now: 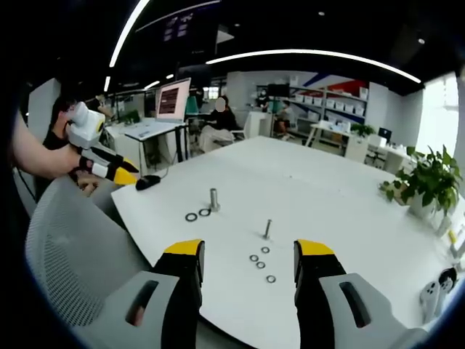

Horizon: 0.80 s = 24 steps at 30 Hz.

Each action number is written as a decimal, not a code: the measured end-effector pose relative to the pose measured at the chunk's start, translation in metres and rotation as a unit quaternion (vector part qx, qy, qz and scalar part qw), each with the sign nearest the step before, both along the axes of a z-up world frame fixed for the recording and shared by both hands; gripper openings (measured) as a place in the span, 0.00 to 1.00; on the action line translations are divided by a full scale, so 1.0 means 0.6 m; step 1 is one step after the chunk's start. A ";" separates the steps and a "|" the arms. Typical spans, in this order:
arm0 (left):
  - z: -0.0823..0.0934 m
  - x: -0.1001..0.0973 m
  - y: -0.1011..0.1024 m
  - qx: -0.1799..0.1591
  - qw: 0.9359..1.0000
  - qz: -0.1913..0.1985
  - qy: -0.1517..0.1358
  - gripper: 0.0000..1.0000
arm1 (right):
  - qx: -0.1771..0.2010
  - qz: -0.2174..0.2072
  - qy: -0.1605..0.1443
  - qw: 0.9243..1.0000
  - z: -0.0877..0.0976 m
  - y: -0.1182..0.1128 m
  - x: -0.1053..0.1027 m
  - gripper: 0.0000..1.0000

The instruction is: Place the washer onto the threaded stud by aligning its center hole with the stud, sliding it down to the base, and recovering from edge contact or off-axis alignment until the washer reaches the visible bottom stop.

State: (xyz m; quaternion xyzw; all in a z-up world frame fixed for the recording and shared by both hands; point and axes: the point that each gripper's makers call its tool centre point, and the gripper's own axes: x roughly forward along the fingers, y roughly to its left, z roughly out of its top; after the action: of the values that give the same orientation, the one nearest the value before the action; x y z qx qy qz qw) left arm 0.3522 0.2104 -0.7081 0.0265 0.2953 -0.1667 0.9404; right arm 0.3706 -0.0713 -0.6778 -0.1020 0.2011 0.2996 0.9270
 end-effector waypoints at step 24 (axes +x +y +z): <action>-0.001 -0.003 0.002 -0.003 1.000 0.003 0.004 0.34 | -0.005 0.009 0.009 1.000 -0.007 0.003 -0.004 0.51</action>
State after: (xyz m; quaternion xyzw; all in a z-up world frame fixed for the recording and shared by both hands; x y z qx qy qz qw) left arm 0.3505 0.2114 -0.7087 0.0224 0.2981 -0.1651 0.9399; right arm 0.3682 -0.0692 -0.6821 -0.1057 0.2097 0.3077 0.9220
